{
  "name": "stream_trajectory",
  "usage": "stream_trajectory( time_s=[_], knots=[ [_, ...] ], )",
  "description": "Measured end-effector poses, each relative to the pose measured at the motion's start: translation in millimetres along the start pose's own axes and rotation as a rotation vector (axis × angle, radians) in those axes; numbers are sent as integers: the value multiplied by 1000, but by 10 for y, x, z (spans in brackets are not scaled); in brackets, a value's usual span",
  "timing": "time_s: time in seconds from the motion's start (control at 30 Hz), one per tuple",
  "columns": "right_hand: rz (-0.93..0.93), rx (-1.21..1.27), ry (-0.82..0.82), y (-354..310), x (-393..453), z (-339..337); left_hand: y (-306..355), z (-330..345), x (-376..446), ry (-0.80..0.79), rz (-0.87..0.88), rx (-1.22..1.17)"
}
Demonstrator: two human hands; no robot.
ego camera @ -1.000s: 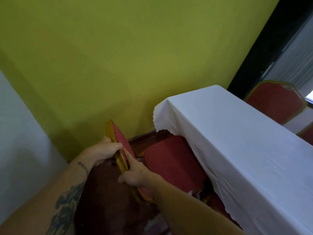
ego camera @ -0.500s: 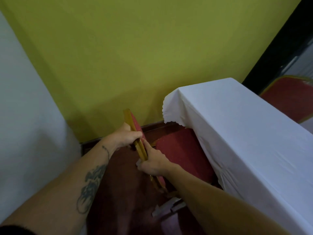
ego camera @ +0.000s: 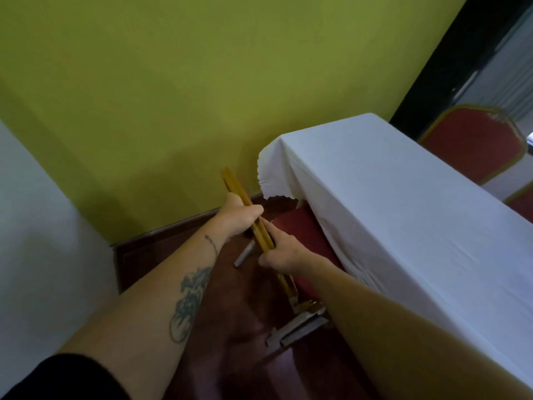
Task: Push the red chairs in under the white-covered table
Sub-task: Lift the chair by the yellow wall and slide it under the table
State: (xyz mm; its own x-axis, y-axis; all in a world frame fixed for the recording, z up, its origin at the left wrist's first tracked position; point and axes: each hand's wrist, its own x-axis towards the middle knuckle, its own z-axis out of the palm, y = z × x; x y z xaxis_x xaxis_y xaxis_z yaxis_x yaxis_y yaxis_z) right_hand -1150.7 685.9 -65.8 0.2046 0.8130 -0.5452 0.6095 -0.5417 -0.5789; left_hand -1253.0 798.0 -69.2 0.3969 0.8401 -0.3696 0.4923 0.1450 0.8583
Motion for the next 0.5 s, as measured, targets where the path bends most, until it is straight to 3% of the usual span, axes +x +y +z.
stream_trajectory(
  time_s=[0.13,0.27,0.5],
  knots=[
    [0,26,93,210,-141,-222,95,350,166,-8,4,-59],
    [-16,-118,241,357,-226,-135,150,453,286,21,6,-47],
    [69,-359,134,801,-560,-102,163,625,110,155,-18,-61]
  ],
)
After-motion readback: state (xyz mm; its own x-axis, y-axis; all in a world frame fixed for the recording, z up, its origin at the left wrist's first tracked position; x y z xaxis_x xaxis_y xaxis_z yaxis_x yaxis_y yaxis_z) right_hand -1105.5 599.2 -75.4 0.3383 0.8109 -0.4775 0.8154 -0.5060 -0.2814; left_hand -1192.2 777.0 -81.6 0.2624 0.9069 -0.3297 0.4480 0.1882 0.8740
